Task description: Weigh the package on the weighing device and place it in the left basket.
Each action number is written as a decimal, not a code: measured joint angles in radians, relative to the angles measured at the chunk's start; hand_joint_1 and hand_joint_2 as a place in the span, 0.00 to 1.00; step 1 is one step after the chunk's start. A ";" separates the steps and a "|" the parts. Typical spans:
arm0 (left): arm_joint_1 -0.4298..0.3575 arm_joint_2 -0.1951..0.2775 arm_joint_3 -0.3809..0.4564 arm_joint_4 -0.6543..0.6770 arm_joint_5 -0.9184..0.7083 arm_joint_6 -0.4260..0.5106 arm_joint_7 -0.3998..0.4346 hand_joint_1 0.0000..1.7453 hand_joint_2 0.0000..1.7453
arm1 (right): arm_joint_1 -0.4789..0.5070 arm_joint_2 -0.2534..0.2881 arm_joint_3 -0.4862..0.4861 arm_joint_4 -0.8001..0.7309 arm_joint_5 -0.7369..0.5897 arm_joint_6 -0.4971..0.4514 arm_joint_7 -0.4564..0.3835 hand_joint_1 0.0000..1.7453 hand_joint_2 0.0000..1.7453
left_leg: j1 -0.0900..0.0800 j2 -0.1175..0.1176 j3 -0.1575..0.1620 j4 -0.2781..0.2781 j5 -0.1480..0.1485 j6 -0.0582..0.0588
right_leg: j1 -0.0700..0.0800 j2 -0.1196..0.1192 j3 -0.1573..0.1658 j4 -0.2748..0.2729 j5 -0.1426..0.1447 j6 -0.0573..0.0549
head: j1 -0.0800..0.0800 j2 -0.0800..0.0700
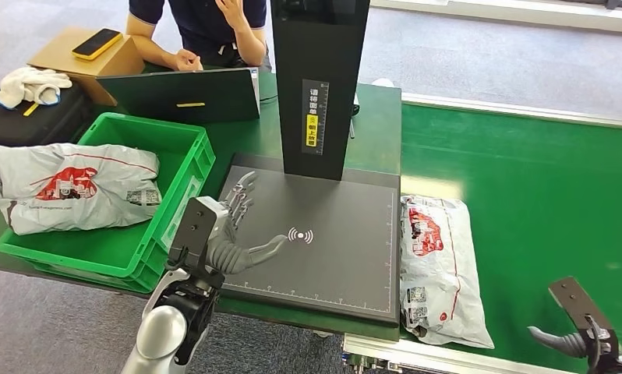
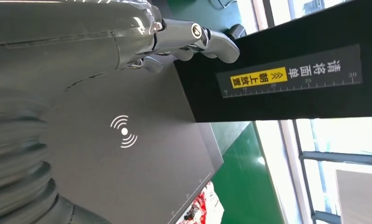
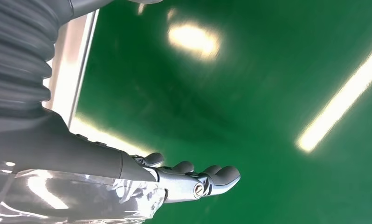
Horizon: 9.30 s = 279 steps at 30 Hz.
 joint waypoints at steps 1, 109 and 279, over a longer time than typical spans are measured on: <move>-0.001 0.000 -0.001 0.003 0.000 0.000 0.000 0.00 1.00 | -0.001 0.000 0.014 0.002 -0.005 -0.001 0.002 0.00 1.00 | 0.000 0.000 0.000 0.000 0.000 0.000 | 0.000 0.000 0.000 0.000 0.000 0.000 | 0.000 0.000; -0.001 -0.005 -0.012 0.048 -0.008 0.003 -0.053 0.00 1.00 | 0.151 0.379 0.119 -1.052 -0.839 -0.441 -0.329 1.00 1.00 | 0.000 0.000 0.000 -0.001 0.001 0.000 | 0.000 -0.001 0.001 0.001 0.000 0.001 | 0.000 0.000; -0.664 0.213 -0.058 0.003 -0.633 0.320 0.186 1.00 1.00 | 0.165 0.291 0.501 -1.066 -0.967 -0.241 -0.211 0.00 1.00 | 0.000 -0.001 -0.002 0.001 0.006 0.002 | 0.000 -0.001 -0.001 0.003 0.003 0.003 | 0.000 0.000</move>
